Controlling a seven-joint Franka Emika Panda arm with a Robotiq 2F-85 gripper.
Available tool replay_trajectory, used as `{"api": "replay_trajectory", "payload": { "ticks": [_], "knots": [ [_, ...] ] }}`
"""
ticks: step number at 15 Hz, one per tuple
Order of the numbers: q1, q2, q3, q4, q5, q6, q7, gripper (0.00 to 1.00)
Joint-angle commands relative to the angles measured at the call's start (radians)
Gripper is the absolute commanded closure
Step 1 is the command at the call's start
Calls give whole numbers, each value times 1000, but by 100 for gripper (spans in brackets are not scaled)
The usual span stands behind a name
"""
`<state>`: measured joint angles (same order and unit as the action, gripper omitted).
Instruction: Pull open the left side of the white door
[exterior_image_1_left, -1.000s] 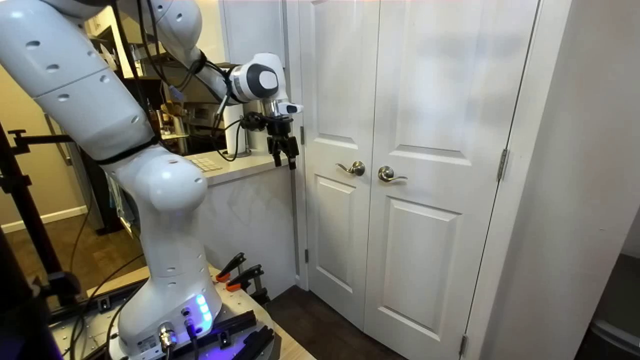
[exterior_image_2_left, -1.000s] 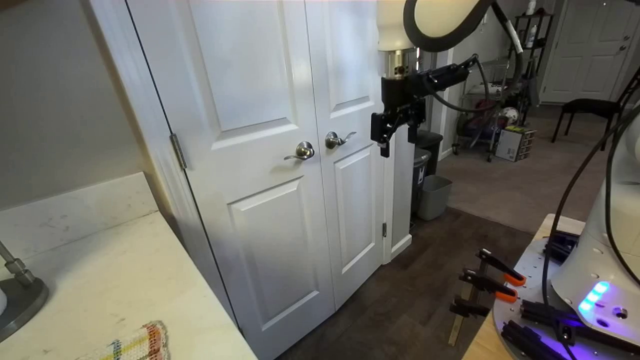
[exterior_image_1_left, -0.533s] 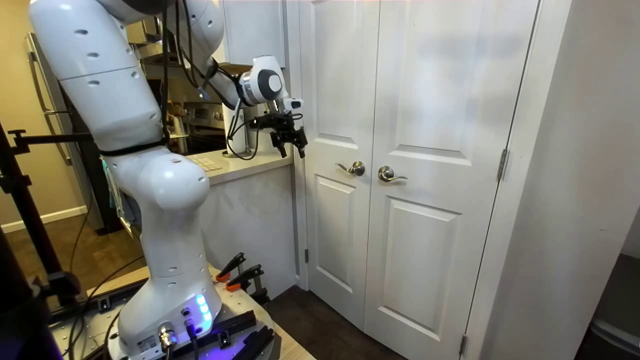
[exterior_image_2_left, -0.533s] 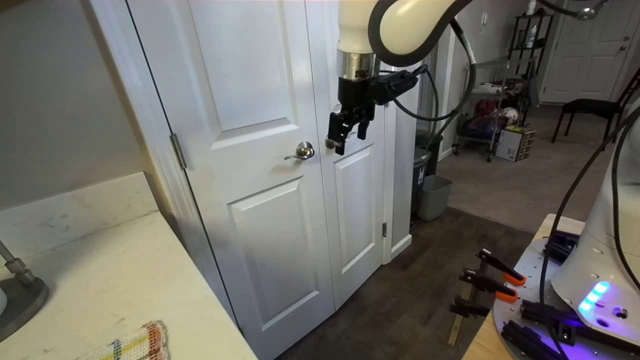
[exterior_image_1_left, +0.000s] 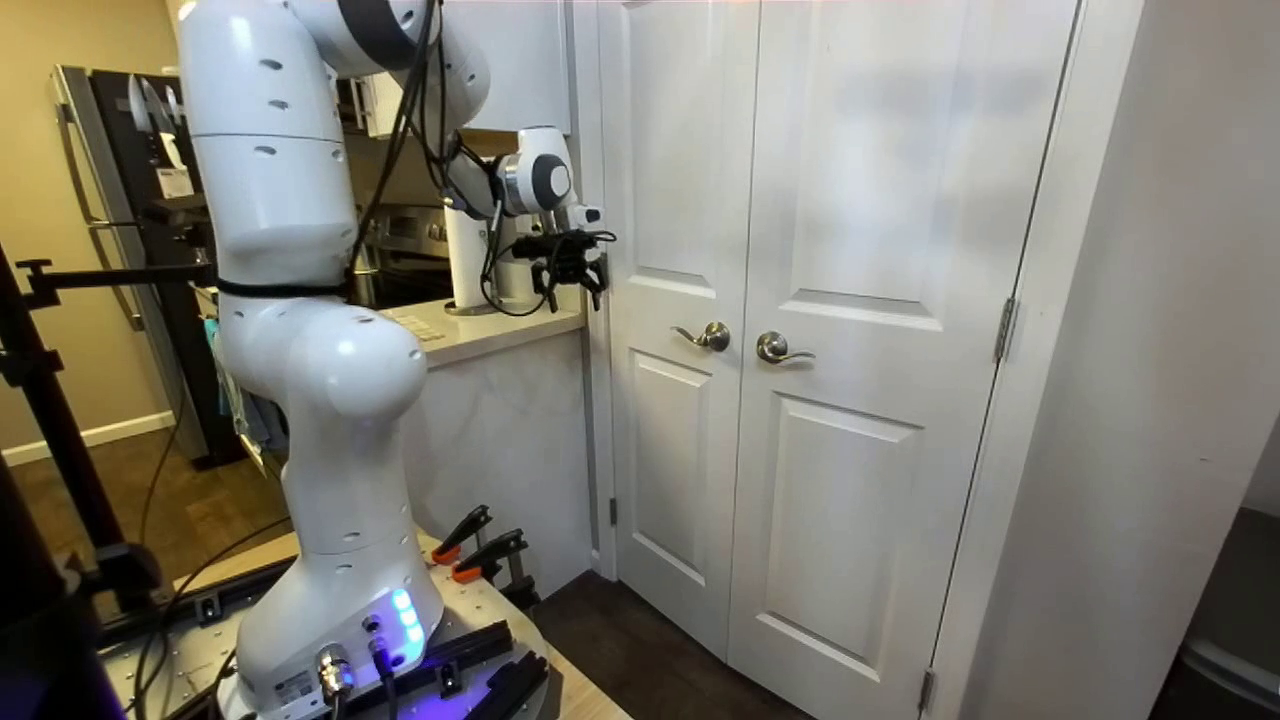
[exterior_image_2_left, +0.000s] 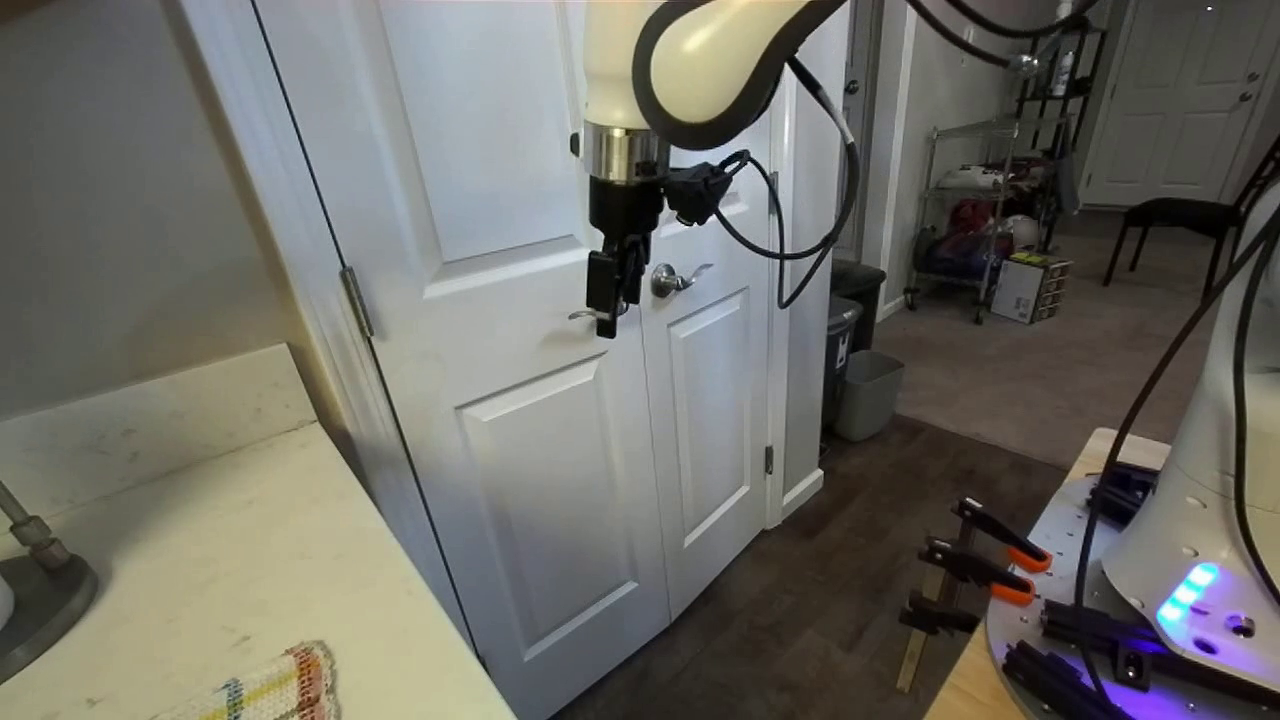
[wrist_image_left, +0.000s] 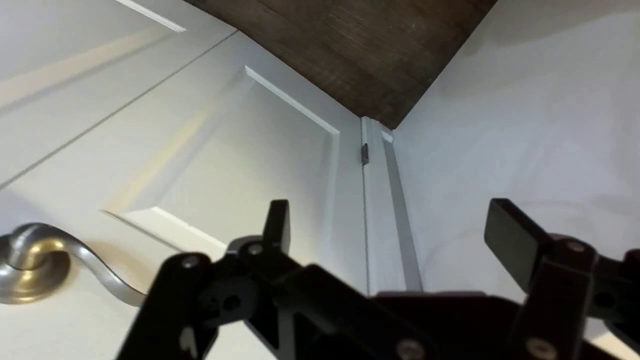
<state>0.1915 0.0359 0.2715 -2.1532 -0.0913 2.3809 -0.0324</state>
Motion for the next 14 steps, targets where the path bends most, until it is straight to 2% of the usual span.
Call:
{"api": "replay_trajectory", "payload": {
  "ticks": [1,4,6,7,9,14],
  "knots": [
    [24,69,0,102,66,-81,-211,0],
    [26,110,0,188,54,-197,-351,0],
    [23,137,-12,243,-8,-283,-419,0],
    [32,102,-7,186,27,-218,-338,0],
    [29,122,-13,223,7,-257,-376,0],
    [27,134,-14,232,4,-261,-387,0]
  ]
}}
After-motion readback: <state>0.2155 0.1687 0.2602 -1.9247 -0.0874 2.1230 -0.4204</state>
